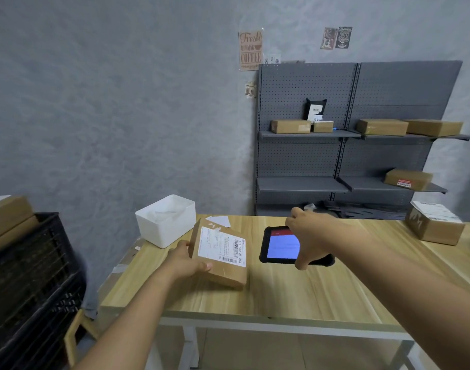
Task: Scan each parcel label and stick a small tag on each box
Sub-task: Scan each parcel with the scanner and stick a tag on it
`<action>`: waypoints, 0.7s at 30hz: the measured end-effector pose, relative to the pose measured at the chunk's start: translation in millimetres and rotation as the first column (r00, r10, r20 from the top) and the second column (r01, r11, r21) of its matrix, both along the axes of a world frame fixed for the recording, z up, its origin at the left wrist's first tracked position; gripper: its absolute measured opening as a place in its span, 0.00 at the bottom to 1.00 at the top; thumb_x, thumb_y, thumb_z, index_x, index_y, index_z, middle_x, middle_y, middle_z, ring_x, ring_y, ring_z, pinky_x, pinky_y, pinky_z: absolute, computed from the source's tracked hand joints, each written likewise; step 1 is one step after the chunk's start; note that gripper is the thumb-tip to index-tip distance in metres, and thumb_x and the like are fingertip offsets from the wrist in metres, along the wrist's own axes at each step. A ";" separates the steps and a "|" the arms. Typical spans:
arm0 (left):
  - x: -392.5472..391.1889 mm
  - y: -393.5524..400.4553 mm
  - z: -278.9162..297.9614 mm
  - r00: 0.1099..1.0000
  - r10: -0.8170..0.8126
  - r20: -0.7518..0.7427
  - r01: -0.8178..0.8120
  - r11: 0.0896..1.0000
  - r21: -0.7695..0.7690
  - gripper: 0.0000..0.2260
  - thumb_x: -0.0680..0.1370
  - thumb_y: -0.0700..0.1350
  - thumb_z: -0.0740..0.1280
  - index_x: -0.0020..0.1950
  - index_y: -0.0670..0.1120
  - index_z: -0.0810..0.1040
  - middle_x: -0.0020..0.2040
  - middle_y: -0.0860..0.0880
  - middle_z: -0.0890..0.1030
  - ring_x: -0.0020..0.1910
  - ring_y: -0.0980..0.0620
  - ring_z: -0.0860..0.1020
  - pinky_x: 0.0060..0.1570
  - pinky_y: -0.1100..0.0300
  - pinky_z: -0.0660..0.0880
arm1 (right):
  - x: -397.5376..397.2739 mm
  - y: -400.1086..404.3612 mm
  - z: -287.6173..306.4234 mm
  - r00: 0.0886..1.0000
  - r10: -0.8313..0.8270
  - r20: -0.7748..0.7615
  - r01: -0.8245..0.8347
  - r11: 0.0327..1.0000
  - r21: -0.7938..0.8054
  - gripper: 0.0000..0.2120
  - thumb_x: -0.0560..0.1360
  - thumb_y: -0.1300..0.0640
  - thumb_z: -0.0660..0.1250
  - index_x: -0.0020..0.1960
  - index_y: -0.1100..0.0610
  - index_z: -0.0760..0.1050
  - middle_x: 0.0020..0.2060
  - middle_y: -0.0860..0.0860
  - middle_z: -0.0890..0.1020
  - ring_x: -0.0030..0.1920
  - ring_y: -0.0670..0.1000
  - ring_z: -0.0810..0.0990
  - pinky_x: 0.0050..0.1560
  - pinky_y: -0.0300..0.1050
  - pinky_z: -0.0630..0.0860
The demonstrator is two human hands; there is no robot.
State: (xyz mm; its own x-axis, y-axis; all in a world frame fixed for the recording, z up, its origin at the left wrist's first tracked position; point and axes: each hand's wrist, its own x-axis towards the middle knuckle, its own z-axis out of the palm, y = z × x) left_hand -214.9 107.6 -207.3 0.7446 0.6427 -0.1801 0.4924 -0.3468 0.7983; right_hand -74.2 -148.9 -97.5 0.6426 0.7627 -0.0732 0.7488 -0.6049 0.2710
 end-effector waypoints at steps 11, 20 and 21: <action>-15.3 -13.6 -32.3 0.985 -0.118 -0.123 0.102 0.986 -0.133 0.39 0.70 0.58 0.74 0.75 0.50 0.61 0.68 0.56 0.73 0.54 0.58 0.72 0.48 0.66 0.68 | 18.0 -1.0 -126.1 0.883 -0.259 -0.392 0.332 0.934 0.130 0.30 0.57 0.41 0.75 0.50 0.51 0.65 0.50 0.48 0.66 0.41 0.46 0.72 0.37 0.41 0.74; -5.5 -0.2 -37.8 0.964 -0.172 -0.203 0.134 0.973 -0.186 0.33 0.68 0.61 0.73 0.70 0.53 0.69 0.63 0.55 0.78 0.59 0.54 0.76 0.54 0.60 0.73 | 25.6 23.8 -161.0 0.862 -0.349 -0.368 0.426 0.892 0.151 0.32 0.58 0.33 0.72 0.51 0.53 0.67 0.45 0.49 0.68 0.45 0.50 0.71 0.42 0.41 0.68; -3.7 1.9 -37.6 0.960 -0.184 -0.211 0.143 0.970 -0.195 0.31 0.68 0.60 0.74 0.69 0.53 0.70 0.61 0.56 0.78 0.58 0.55 0.77 0.54 0.60 0.73 | 27.1 26.3 -162.0 0.866 -0.350 -0.357 0.423 0.893 0.150 0.31 0.58 0.33 0.72 0.49 0.52 0.66 0.43 0.48 0.68 0.44 0.49 0.71 0.42 0.41 0.67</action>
